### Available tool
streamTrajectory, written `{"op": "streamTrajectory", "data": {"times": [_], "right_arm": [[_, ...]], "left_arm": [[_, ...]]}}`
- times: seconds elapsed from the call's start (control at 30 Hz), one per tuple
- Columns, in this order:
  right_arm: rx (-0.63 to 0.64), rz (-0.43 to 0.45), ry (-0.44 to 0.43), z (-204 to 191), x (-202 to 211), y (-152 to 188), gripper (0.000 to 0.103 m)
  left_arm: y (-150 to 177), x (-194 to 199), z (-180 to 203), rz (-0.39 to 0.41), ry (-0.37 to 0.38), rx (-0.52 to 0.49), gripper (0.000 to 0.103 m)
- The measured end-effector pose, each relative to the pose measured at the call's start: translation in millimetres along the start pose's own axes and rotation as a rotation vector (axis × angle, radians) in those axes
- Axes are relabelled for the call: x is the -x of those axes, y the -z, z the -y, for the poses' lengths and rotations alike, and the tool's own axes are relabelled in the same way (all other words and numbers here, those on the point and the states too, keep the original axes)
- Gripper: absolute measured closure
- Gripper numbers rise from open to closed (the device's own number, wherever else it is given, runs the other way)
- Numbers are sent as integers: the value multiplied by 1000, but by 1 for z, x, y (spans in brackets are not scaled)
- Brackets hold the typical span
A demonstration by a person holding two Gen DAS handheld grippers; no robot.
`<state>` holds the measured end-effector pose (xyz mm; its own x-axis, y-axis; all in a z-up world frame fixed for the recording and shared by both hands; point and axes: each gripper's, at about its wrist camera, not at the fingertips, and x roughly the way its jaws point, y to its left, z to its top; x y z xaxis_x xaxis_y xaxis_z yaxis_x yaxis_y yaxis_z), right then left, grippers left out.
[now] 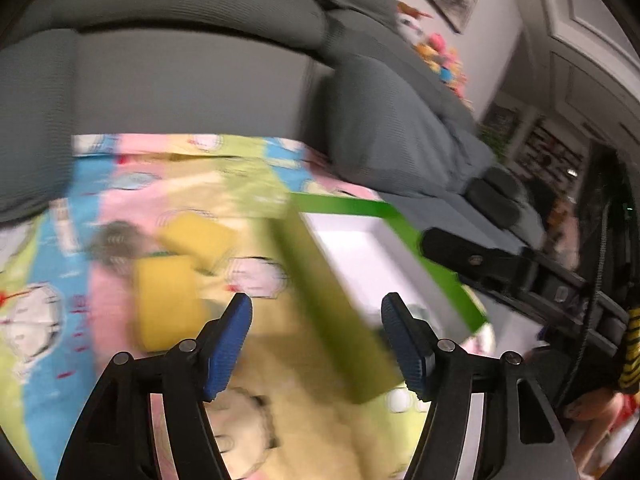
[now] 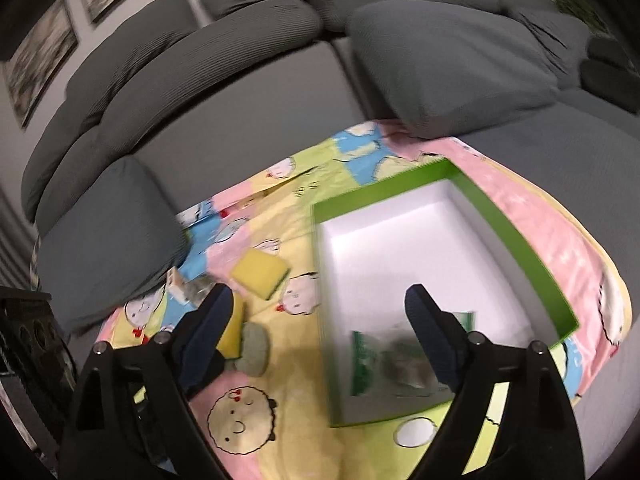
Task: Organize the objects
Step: 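Move the right gripper back to the beige tissue pack on the sheet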
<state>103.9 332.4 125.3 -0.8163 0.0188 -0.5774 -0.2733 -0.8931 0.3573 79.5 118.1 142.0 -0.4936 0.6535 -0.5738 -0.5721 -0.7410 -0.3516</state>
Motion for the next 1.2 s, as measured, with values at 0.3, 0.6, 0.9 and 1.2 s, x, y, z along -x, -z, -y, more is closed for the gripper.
{"op": "streamTrajectory", "data": {"times": [0.3, 0.6, 0.9, 1.2], "right_arm": [[118, -48, -62, -51, -18, 11, 14], [140, -124, -166, -94, -46, 25, 14], [141, -188, -287, -148, -76, 35, 54], [312, -308, -221, -213, -147, 37, 72]], "left_arm": [[9, 34, -91, 49, -207, 181, 16], [23, 60, -163, 21, -374, 374, 17], [33, 87, -208, 29, -425, 528, 17], [36, 83, -229, -8, -454, 588, 17]]}}
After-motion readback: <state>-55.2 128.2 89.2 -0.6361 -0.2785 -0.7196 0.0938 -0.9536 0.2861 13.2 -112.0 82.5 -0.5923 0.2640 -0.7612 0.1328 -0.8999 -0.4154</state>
